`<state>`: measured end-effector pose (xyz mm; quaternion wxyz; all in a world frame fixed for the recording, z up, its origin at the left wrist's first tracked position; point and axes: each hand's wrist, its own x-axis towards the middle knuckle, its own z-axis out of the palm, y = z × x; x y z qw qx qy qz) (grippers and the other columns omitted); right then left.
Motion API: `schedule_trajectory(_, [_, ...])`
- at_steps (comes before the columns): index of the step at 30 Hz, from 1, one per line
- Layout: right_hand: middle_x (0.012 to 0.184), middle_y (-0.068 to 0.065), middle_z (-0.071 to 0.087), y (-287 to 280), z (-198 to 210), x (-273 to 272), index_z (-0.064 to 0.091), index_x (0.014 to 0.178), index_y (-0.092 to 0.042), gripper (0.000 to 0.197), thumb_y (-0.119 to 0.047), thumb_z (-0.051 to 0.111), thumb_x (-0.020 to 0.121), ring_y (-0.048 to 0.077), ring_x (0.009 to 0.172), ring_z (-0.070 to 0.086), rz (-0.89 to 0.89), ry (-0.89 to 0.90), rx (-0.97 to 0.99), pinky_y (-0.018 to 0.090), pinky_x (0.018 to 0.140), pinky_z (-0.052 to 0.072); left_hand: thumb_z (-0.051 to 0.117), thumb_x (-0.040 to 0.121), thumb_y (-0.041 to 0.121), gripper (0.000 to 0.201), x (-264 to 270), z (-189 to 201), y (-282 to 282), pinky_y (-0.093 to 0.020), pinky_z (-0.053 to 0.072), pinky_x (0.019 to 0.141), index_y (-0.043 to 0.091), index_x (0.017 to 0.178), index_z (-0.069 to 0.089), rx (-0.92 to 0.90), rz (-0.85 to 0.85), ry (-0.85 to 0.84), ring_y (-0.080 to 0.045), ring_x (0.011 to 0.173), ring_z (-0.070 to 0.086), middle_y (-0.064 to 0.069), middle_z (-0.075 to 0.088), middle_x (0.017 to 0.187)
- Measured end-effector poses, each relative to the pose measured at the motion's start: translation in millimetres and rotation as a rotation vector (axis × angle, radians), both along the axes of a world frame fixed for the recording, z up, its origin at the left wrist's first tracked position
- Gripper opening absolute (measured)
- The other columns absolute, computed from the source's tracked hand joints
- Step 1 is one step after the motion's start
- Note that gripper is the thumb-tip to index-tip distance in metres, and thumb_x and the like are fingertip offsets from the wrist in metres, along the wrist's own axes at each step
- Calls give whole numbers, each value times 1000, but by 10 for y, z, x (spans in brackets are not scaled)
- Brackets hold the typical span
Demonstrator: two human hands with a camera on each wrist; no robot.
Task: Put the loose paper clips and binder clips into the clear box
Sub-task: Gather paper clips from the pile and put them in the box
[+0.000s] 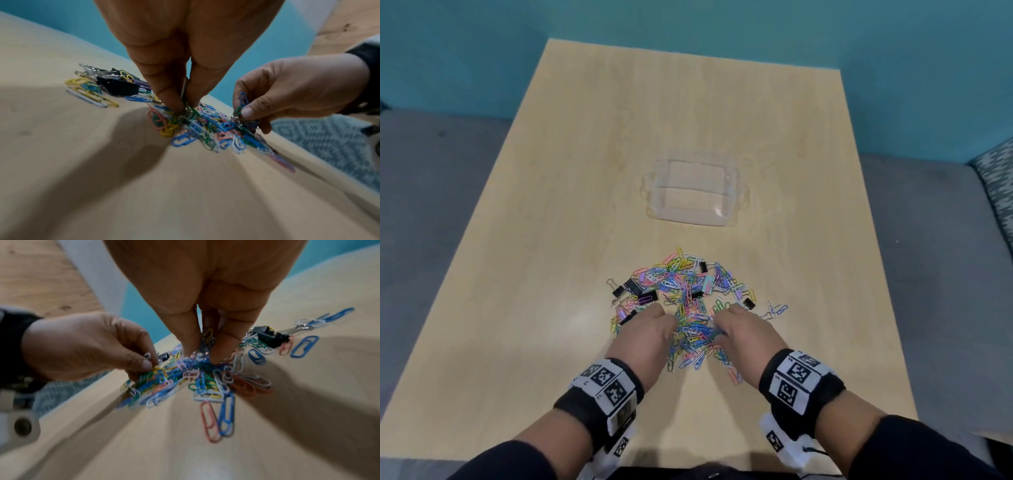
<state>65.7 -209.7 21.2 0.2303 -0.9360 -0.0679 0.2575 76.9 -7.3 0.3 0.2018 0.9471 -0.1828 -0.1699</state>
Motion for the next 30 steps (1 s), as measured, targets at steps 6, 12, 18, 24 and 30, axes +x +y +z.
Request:
schedule_trajectory(6, [58,-1,53,-117,159,251,52,69,-19,21,-10,66,81,16,49,56,-377,338,409,24,49,41,66,79,12,19,208,205,27,-29,47,63,24,64,63,-370,414,385,-12,64,58,6,62,69])
schedule_trajectory(12, [62,18,61,-150,451,1193,55,71,-12,23,6,64,82,20,46,57,-567,235,636,26,44,45,70,76,0,16,1155,618,-75,-35,57,61,12,67,68,-653,649,338,-14,53,63,-4,67,61])
schedule_trajectory(18, [73,19,56,-23,561,2035,50,69,-10,25,6,64,83,24,58,54,-734,75,609,43,66,60,67,79,1,16,2043,729,-332,-44,58,75,12,68,63,-658,719,217,-17,56,65,-5,64,65])
schedule_trajectory(24, [104,10,63,-60,587,2037,60,118,-10,33,-22,65,88,30,91,66,-609,51,413,45,86,54,65,82,0,22,2010,656,-291,-40,56,82,11,101,66,-751,714,305,-19,75,60,-9,60,95])
schedule_trajectory(30, [102,-2,63,-313,521,890,62,108,-20,21,-28,55,90,18,92,58,-194,-42,120,33,85,47,63,84,17,15,946,613,135,-30,52,73,22,98,66,-508,463,274,-14,73,63,7,64,86])
